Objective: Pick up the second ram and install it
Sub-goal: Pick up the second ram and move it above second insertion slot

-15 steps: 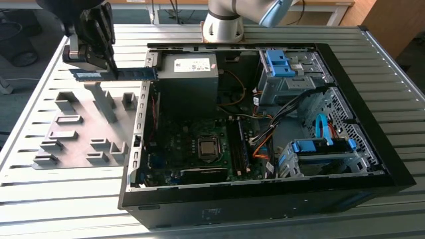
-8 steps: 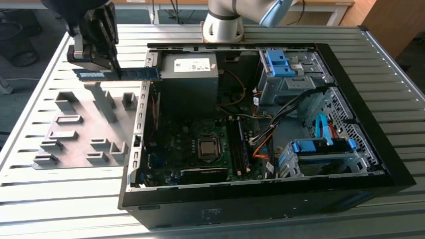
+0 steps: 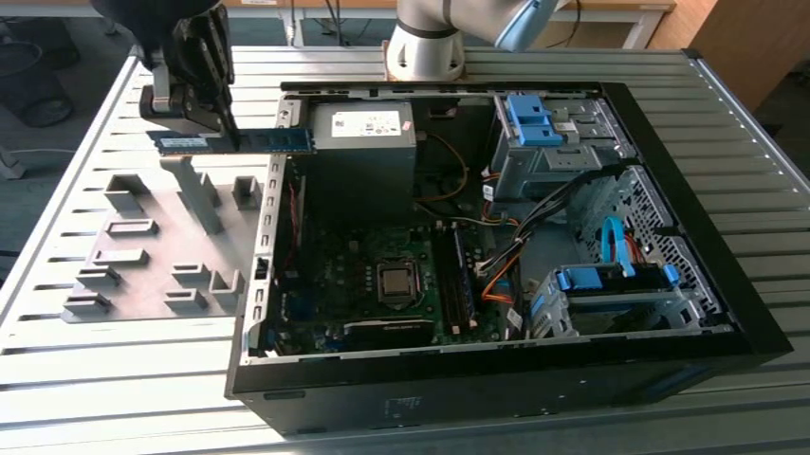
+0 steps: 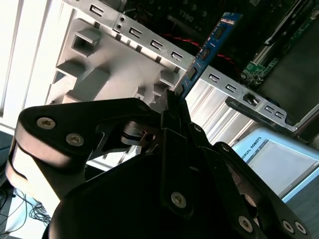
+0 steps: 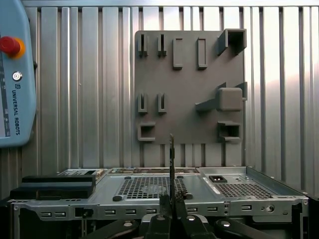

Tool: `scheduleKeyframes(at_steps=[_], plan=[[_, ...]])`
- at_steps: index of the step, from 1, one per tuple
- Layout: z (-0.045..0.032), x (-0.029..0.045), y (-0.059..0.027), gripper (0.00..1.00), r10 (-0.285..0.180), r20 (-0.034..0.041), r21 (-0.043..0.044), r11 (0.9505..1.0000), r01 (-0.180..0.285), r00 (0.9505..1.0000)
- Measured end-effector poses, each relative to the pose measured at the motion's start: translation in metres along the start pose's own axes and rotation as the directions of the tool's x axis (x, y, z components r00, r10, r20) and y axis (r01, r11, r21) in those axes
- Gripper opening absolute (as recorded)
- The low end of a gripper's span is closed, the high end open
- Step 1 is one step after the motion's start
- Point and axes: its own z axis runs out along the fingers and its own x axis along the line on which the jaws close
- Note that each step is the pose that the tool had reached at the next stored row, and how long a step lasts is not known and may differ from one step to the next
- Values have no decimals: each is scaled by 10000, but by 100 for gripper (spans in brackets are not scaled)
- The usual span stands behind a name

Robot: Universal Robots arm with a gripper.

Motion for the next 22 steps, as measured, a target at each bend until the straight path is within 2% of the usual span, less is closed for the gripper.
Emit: scheduleKeyframes(at_steps=[22], plan=[[0,-4,-160,14,0,-1,0,10000,0,10000]])
